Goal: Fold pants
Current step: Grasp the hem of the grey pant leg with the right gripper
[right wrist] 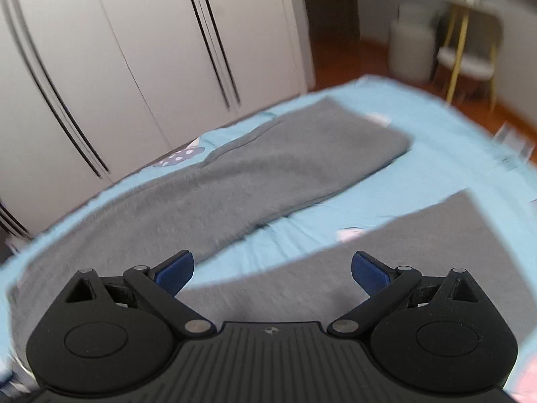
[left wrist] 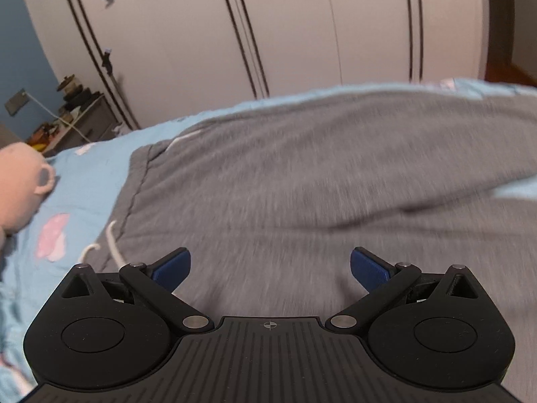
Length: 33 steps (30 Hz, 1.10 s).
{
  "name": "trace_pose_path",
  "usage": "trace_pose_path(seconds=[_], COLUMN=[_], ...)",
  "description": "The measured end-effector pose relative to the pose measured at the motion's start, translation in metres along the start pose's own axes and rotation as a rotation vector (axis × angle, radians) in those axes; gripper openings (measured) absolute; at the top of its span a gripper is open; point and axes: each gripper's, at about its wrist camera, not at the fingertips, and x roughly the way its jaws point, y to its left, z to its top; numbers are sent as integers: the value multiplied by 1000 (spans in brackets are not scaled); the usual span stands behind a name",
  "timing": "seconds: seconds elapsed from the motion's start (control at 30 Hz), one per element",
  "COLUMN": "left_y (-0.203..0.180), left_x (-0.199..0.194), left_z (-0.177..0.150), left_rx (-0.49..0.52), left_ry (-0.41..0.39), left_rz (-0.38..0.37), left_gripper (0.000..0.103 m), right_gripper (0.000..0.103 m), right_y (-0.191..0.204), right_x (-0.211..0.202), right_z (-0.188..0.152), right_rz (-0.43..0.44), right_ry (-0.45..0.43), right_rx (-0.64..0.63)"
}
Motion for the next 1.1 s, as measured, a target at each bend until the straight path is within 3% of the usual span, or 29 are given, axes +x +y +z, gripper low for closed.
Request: trace_pose_path(seconds=[0.07, 0.17, 0.3, 0.47, 0.5, 0.57, 0.67, 0.7, 0.73, 0.77, 0.83, 0.97, 1.1], left_y=[3, 6, 17, 38, 40, 40, 38, 37, 36, 36, 39, 45, 52], left_x=[13, 30, 50, 76, 84, 92, 95, 95, 95, 96, 94, 93, 92], left_z=[2, 0, -1, -6, -6, -8, -13, -14, -15, -16, -18, -16, -15], left_rx=[-38, -83, -155, -316, -337, -339, -306, -294, -287, -279, -274, -295, -293], left_ry=[-51, -129, -205, -190, -162, -122, -137, -145, -149, -151, -150, -140, -132], left_rz=[-4, 55, 77, -19, -25, -9, 9, 12, 11, 7, -1, -13, -11], left_gripper=[103, 103, 103, 103, 103, 103, 103, 103, 103, 103, 103, 103, 103], right_gripper=[100, 100, 100, 95, 89, 84, 80, 71, 54, 43, 6, 6, 6], right_y=[7, 28, 49, 38, 32, 30, 29, 32, 37, 41, 41, 20, -10], right_x=[37, 106, 202, 273, 283, 294, 317, 321, 320, 319, 313, 265, 165], right_z=[33, 80, 138, 178, 181, 185, 186, 183, 180, 177, 172, 163, 128], right_rz=[-21, -64, -198, -252, -243, -235, -359, -404, -448, -482, -454, -317, -115], right_ry=[9, 28, 57, 77, 77, 65, 73, 67, 42, 20, -11, -77, -205], right_rx=[44, 65, 63, 195, 242, 292, 269, 246, 214, 177, 149, 240, 312])
